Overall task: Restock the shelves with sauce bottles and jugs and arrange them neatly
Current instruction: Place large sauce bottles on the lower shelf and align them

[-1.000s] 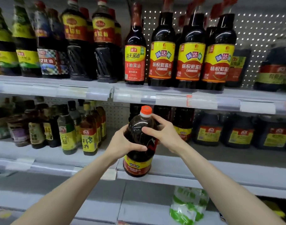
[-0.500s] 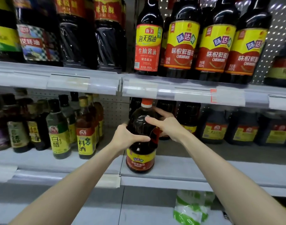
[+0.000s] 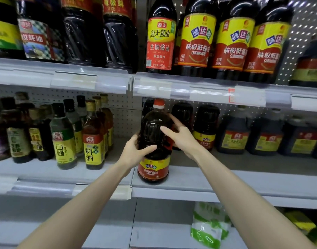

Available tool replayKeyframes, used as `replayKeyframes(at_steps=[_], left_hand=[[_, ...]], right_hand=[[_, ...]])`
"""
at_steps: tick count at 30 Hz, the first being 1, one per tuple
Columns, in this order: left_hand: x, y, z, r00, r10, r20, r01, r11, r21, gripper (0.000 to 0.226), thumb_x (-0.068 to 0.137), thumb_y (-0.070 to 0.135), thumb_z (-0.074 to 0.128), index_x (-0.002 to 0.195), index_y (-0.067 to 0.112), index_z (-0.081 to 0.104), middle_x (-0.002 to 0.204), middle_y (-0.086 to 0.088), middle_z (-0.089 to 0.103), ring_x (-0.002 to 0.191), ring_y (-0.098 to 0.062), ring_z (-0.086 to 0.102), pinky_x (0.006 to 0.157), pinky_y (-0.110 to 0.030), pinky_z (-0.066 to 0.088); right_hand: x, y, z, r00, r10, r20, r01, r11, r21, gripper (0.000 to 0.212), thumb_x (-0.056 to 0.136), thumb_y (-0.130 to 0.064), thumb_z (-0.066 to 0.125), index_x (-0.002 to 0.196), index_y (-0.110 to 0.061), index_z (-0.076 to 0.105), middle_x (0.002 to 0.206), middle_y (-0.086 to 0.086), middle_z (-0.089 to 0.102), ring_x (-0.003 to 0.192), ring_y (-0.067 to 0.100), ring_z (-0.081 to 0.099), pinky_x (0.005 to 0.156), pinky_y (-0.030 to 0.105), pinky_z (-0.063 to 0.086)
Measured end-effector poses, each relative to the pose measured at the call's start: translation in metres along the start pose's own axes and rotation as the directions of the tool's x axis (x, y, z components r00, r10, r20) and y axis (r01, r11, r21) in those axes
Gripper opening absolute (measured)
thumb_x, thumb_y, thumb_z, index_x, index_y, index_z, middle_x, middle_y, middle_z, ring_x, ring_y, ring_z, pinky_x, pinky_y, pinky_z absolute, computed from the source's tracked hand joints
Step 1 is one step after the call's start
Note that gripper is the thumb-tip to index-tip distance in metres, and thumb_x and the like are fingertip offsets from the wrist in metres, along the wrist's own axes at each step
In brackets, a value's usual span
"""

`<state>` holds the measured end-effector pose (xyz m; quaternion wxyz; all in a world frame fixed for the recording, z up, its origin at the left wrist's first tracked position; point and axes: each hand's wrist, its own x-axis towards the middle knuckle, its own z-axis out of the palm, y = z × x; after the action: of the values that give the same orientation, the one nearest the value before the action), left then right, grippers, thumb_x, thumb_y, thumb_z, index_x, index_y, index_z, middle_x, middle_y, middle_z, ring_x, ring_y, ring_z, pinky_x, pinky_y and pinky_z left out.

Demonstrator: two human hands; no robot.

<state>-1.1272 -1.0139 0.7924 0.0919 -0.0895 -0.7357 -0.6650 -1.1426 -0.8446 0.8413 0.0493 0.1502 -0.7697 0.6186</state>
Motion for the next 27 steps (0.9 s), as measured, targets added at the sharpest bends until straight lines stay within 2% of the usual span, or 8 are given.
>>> replayKeyframes(at_steps=[3, 5, 8, 11, 15, 18, 21, 27], left_hand=[[-0.010, -0.007, 0.000, 1.000, -0.003, -0.004, 0.003, 0.999, -0.037, 0.050, 0.083, 0.008, 0.072, 0.127, 0.018, 0.050, 0.102, 0.018, 0.058, 0.095, 0.002, 0.057, 0.073, -0.011, 0.047], [-0.015, -0.012, 0.000, 1.000, -0.010, -0.018, 0.009, 0.999, -0.049, 0.053, 0.085, 0.008, 0.070, 0.134, 0.015, 0.048, 0.104, 0.017, 0.058, 0.094, 0.005, 0.056, 0.083, -0.020, 0.049], [-0.020, -0.017, 0.001, 0.999, -0.030, -0.015, 0.029, 0.996, -0.082, 0.046, 0.090, 0.012, 0.065, 0.131, 0.026, 0.048, 0.112, 0.011, 0.059, 0.095, 0.002, 0.057, 0.089, -0.035, 0.052], [-0.023, -0.019, 0.003, 0.998, -0.054, 0.026, 0.056, 0.993, -0.104, 0.048, 0.094, 0.018, 0.060, 0.136, 0.033, 0.041, 0.115, 0.010, 0.057, 0.094, -0.002, 0.058, 0.077, -0.030, 0.052], [-0.024, -0.024, 0.005, 0.998, -0.057, 0.038, 0.062, 0.990, -0.127, 0.039, 0.095, 0.020, 0.057, 0.128, 0.037, 0.045, 0.108, 0.010, 0.061, 0.088, 0.000, 0.059, 0.065, -0.024, 0.051], [-0.022, -0.027, 0.004, 0.998, -0.049, 0.025, 0.052, 0.992, -0.117, 0.034, 0.095, 0.019, 0.057, 0.120, 0.039, 0.045, 0.100, 0.016, 0.061, 0.088, 0.000, 0.059, 0.067, -0.025, 0.052], [-0.018, -0.029, 0.006, 0.999, -0.040, 0.004, 0.040, 0.994, -0.104, 0.034, 0.095, 0.019, 0.057, 0.120, 0.038, 0.045, 0.101, 0.012, 0.061, 0.087, -0.001, 0.059, 0.067, -0.025, 0.052], [-0.006, -0.031, 0.006, 0.997, -0.070, -0.011, 0.069, 0.995, -0.076, 0.045, 0.094, 0.023, 0.058, 0.137, 0.023, 0.046, 0.100, 0.010, 0.062, 0.088, -0.004, 0.061, 0.070, -0.028, 0.054]], right_hand=[[-0.015, 0.012, -0.001, 0.999, 0.045, 0.004, -0.045, 0.999, 0.018, 0.063, 0.097, -0.032, 0.056, 0.150, -0.037, 0.024, 0.150, -0.007, 0.040, 0.136, 0.018, 0.040, 0.104, 0.040, 0.041], [-0.023, 0.021, 0.002, 0.994, 0.111, 0.016, -0.111, 0.993, 0.038, 0.061, 0.098, -0.033, 0.053, 0.151, -0.036, 0.022, 0.151, -0.007, 0.038, 0.134, 0.016, 0.040, 0.094, 0.038, 0.041], [-0.029, 0.038, 0.009, 0.978, 0.206, 0.027, -0.208, 0.976, 0.064, 0.052, 0.099, -0.037, 0.050, 0.146, -0.036, 0.029, 0.151, -0.006, 0.039, 0.130, 0.020, 0.043, 0.095, 0.050, 0.045], [-0.030, 0.053, 0.016, 0.969, 0.249, 0.009, -0.248, 0.963, 0.107, 0.053, 0.099, -0.038, 0.048, 0.147, -0.040, 0.026, 0.151, -0.006, 0.039, 0.134, 0.027, 0.042, 0.098, 0.064, 0.043], [-0.028, 0.064, 0.022, 0.973, 0.229, -0.009, -0.227, 0.968, 0.107, 0.055, 0.100, -0.034, 0.048, 0.148, -0.044, 0.022, 0.153, -0.006, 0.036, 0.136, 0.028, 0.040, 0.094, 0.067, 0.044], [-0.026, 0.069, 0.022, 0.972, 0.235, -0.018, -0.232, 0.967, 0.103, 0.057, 0.101, -0.031, 0.048, 0.149, -0.043, 0.020, 0.155, -0.006, 0.033, 0.138, 0.028, 0.037, 0.095, 0.065, 0.044], [-0.023, 0.070, 0.019, 0.969, 0.245, -0.028, -0.241, 0.966, 0.098, 0.055, 0.101, -0.029, 0.047, 0.150, -0.038, 0.023, 0.154, -0.003, 0.035, 0.138, 0.028, 0.037, 0.097, 0.064, 0.043], [-0.011, 0.073, 0.020, 0.969, 0.241, -0.048, -0.234, 0.966, 0.107, 0.059, 0.102, -0.027, 0.047, 0.150, -0.044, 0.018, 0.152, -0.003, 0.037, 0.137, 0.030, 0.039, 0.096, 0.065, 0.043]])
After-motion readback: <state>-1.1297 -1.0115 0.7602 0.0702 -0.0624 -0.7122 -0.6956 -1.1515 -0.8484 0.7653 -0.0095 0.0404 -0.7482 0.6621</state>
